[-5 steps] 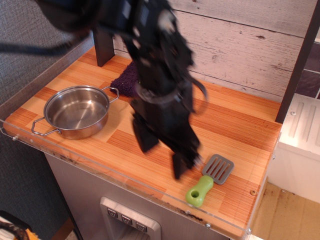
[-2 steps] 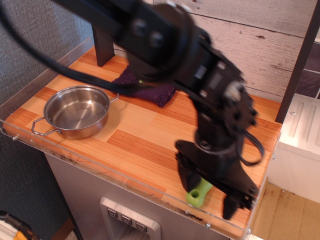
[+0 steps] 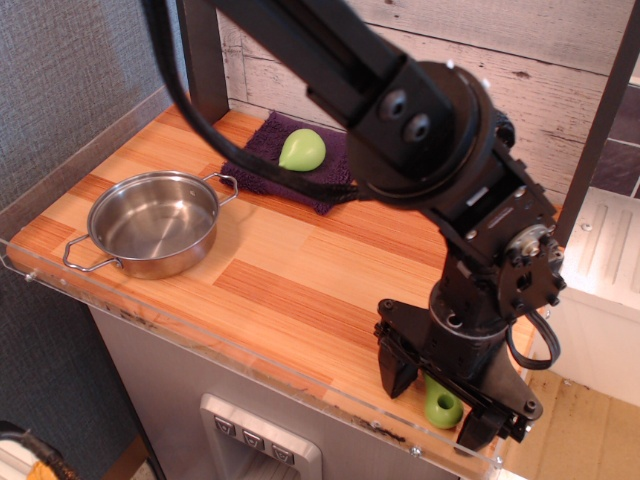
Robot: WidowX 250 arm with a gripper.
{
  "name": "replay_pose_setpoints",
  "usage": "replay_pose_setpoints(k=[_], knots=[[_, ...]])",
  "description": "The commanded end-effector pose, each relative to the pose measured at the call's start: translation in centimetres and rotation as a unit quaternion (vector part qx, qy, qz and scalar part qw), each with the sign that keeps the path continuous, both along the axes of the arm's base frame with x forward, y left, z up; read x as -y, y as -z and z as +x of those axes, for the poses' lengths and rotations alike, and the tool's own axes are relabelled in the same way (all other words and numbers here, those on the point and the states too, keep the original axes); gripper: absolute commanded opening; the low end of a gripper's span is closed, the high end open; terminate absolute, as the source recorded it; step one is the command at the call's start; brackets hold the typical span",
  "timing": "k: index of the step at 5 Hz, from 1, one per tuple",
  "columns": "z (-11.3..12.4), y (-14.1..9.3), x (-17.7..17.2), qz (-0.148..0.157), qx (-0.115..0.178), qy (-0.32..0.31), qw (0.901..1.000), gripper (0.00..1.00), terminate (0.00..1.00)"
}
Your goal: Put the green spatula on the right side of the purple cloth
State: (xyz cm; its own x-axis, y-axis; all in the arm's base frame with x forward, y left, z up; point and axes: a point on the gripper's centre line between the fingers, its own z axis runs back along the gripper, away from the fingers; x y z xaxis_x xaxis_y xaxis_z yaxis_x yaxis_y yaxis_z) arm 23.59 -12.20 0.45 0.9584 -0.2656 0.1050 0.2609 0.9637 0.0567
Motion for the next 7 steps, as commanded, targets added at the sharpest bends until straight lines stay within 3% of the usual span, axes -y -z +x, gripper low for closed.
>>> replay_pose_setpoints(k=[1, 2, 4, 5, 6, 7], knots=[[0.6, -1.0, -0.6, -0.009, 0.013, 0.014, 0.9998, 0.0, 0.0], [1.5, -2.6, -0.8, -0.022, 0.02, 0.022, 0.9993, 0.0, 0.0], [7.0, -6.9, -3.6, -0.067, 0.058, -0.032, 0.9956, 0.0, 0.0], [10.6, -6.2, -4.7, -0.068, 0.045, -0.039, 0.996, 0.0, 0.0], [12.9, -4.1, -5.1, -0.049, 0.015, -0.024, 0.9984, 0.0, 0.0], [13.8, -1.6, -5.9, -0.037, -0.012, -0.021, 0.999, 0.0, 0.0]])
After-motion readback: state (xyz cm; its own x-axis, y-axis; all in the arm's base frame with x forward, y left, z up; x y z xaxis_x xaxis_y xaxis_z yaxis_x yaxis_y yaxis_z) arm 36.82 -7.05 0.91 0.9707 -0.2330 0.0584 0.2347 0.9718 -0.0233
